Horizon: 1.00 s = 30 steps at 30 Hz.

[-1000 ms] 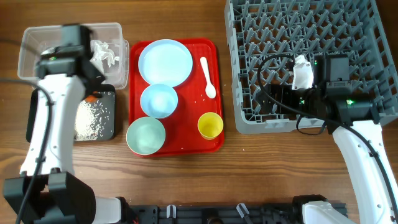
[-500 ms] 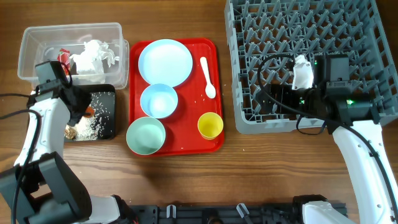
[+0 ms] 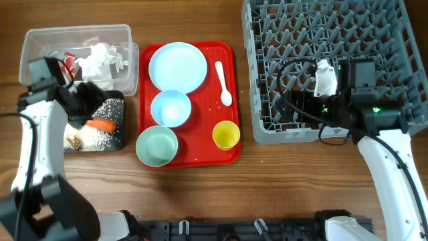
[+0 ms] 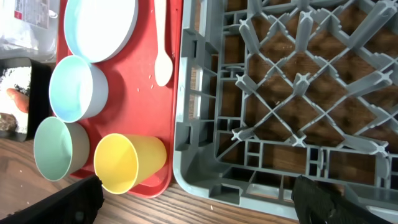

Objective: Sort waste into correct bins and load items into the dishwasher rack
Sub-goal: 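Grasp the yellow cup on the red tray with the left gripper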

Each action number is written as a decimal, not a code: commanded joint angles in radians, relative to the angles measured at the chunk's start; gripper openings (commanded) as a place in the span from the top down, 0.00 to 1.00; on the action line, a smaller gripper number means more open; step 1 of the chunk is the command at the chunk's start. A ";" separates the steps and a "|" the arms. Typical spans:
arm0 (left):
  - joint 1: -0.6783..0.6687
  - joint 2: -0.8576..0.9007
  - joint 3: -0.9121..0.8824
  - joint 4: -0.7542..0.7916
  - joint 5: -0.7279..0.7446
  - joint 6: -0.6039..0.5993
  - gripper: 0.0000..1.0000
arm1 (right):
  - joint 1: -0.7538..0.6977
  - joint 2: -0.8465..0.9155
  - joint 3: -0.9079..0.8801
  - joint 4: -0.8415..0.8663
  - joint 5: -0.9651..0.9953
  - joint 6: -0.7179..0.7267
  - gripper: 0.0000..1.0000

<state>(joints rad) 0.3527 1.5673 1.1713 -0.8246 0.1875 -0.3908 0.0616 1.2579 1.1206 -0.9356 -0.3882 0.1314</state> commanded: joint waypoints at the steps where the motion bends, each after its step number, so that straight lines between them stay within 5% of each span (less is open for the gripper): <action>1: -0.072 -0.129 0.097 -0.066 0.289 0.285 0.16 | -0.003 0.008 -0.004 0.008 0.008 0.003 0.00; 7: -0.482 -0.103 0.097 -0.120 0.264 0.328 0.08 | -0.003 0.008 -0.004 0.015 0.008 0.003 0.00; 15: -0.911 0.132 0.096 -0.126 0.080 0.217 0.25 | -0.003 0.008 -0.004 0.011 0.007 0.010 0.00; 19: -0.948 0.223 0.096 -0.127 0.058 0.144 0.32 | -0.003 0.008 -0.004 0.003 0.008 0.010 0.00; 25: -0.953 0.260 0.096 -0.114 0.057 0.119 0.59 | -0.003 0.008 -0.004 0.003 0.008 0.010 0.00; 30: -0.950 0.257 0.101 -0.105 0.058 0.089 0.67 | -0.003 0.008 -0.004 0.004 0.008 0.010 0.00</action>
<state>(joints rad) -0.5949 1.8202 1.2652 -0.9340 0.2546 -0.2703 0.0616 1.2579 1.1202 -0.9314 -0.3878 0.1314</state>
